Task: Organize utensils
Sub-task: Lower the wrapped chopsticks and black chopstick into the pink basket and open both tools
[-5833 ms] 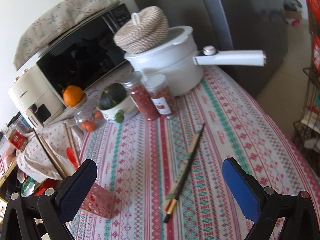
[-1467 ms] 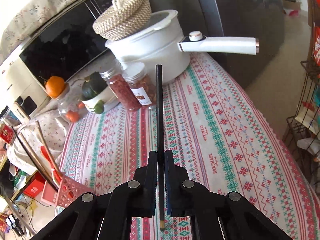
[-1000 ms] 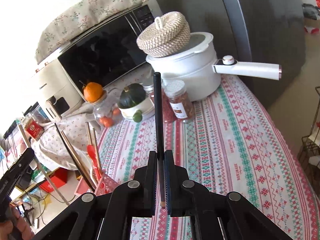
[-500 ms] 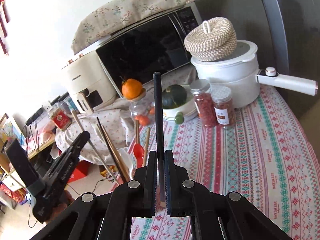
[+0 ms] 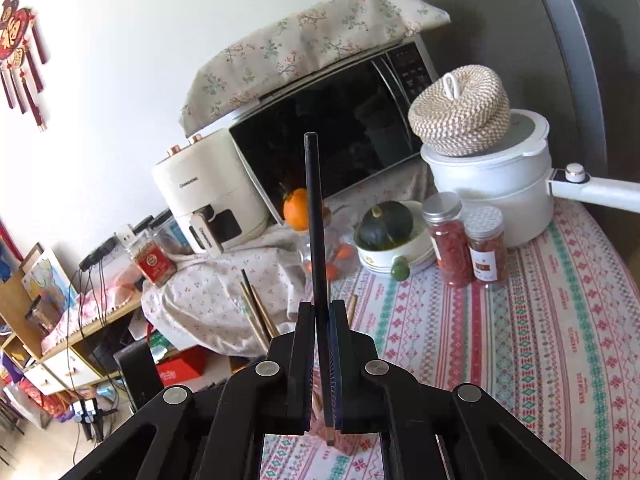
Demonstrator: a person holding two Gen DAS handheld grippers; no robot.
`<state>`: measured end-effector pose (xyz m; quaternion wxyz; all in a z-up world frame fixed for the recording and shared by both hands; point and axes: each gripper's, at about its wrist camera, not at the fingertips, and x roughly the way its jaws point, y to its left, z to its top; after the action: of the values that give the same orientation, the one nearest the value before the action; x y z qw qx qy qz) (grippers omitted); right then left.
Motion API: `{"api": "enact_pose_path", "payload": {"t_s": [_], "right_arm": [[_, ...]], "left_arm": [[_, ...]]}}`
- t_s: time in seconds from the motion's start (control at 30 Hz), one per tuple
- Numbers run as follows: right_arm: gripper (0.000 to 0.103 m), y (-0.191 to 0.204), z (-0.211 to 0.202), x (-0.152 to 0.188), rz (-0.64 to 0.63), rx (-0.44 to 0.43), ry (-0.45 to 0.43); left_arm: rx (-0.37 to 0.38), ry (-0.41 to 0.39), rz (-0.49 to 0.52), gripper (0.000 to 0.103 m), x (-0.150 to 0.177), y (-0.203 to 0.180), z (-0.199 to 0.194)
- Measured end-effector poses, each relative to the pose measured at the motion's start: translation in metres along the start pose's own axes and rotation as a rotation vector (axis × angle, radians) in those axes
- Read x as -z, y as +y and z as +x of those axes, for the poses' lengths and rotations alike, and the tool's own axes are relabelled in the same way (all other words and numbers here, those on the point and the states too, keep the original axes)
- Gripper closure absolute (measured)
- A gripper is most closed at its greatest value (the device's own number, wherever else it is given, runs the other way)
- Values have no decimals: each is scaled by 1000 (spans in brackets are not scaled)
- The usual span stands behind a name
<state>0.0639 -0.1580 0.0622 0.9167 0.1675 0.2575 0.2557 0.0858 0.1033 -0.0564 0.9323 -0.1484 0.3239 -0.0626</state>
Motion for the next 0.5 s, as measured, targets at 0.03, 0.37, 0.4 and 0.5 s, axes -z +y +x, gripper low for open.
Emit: {"api": "enact_pose_path", "payload": {"t_s": [0.03, 0.37, 0.4, 0.5], "right_arm": [[98, 2, 1, 0, 0, -6, -6], [98, 24, 26, 0, -32, -18, -67], [98, 25, 30, 0, -40, -10, -67], [98, 29, 47, 4, -59, 16, -39]], "left_arm": [[5, 20, -17, 56, 2, 4, -3], [-17, 105, -36, 28, 15, 25, -40], [-28, 106, -25, 27, 15, 26, -41], [-72, 114, 0, 21, 17, 27, -43]]}}
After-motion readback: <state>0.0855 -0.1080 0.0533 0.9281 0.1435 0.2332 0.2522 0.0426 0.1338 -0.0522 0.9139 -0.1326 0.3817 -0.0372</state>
